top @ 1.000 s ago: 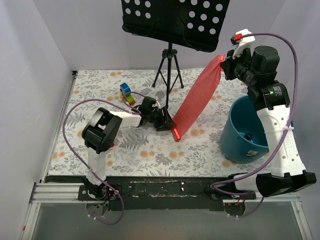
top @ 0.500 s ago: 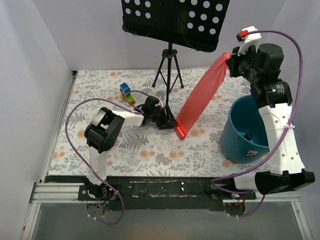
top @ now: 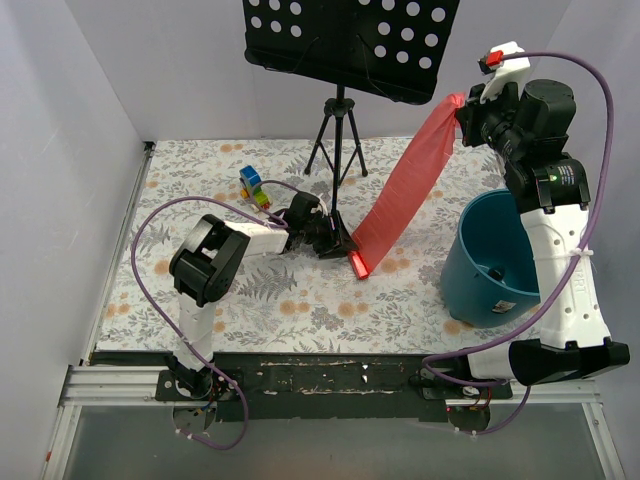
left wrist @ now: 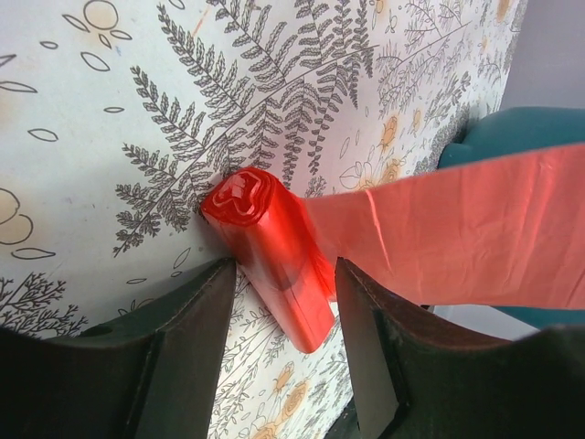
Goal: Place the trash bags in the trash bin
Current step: Unfold the trash bag at the center of the board.
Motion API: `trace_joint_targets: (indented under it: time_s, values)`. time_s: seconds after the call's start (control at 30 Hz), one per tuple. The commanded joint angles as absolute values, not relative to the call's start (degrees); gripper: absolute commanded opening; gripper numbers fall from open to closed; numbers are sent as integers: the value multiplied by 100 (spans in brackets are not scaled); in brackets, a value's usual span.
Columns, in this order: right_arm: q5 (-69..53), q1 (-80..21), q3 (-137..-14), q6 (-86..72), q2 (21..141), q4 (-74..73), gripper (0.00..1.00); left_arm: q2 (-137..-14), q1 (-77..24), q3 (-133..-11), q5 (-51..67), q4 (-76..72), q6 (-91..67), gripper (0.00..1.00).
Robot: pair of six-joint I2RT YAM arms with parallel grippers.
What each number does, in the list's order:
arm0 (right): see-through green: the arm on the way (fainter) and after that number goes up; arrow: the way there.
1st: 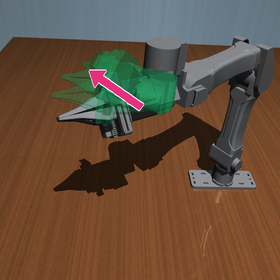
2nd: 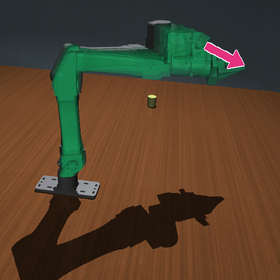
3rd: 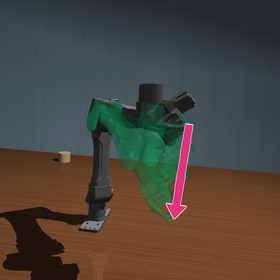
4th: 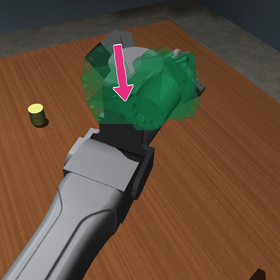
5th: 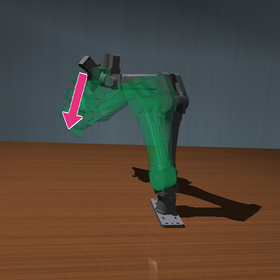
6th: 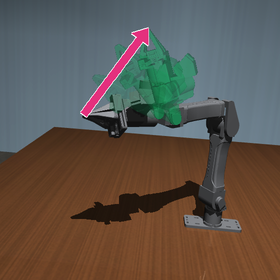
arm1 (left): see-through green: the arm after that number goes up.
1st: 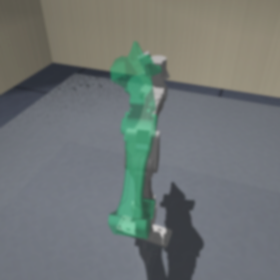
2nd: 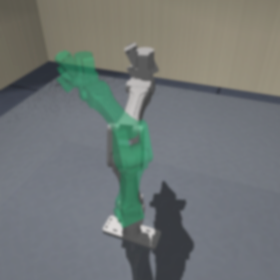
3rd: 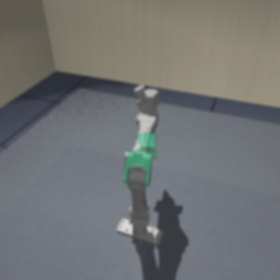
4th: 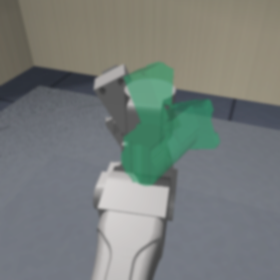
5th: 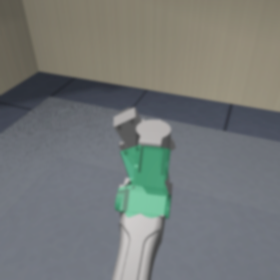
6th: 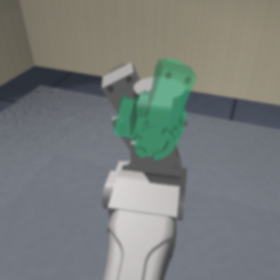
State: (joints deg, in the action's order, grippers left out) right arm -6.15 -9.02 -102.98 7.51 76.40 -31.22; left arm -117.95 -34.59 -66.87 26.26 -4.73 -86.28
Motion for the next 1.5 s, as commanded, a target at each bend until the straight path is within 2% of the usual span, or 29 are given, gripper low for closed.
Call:
trace_joint_targets:
  time_s: [0.0,0.37,0.7,0.97,1.17,1.3,1.4,1.47]
  values:
    - [-624,-870,-10503,677,7638,-2848,1,-12876,-3507,-6064,809,1222,-7945,50]
    - [-79,-800,-10512,826,7532,-2804,1,-12867,-3533,-6091,747,1257,-7954,51]
    - [-132,-747,-10775,817,7638,-2848,1,-12832,-3533,-6135,730,1266,-7901,51]
    - [-176,-738,-10513,826,7585,-2813,1,-12902,-3621,-6143,756,1222,-7849,50]
    - [-62,-721,-10257,835,7488,-2751,1,-13315,-3963,-6521,229,1573,-7603,42]
    - [148,-712,-10064,844,7366,-2681,1,-13473,-4052,-6583,-237,1758,-7612,28]
    - [403,-686,-9695,905,7111,-2418,1,-13535,-4069,-6601,-378,1740,-7445,23]
    - [684,-668,-9519,932,6997,-2382,1,-13562,-4096,-6574,-396,1670,-7234,14]
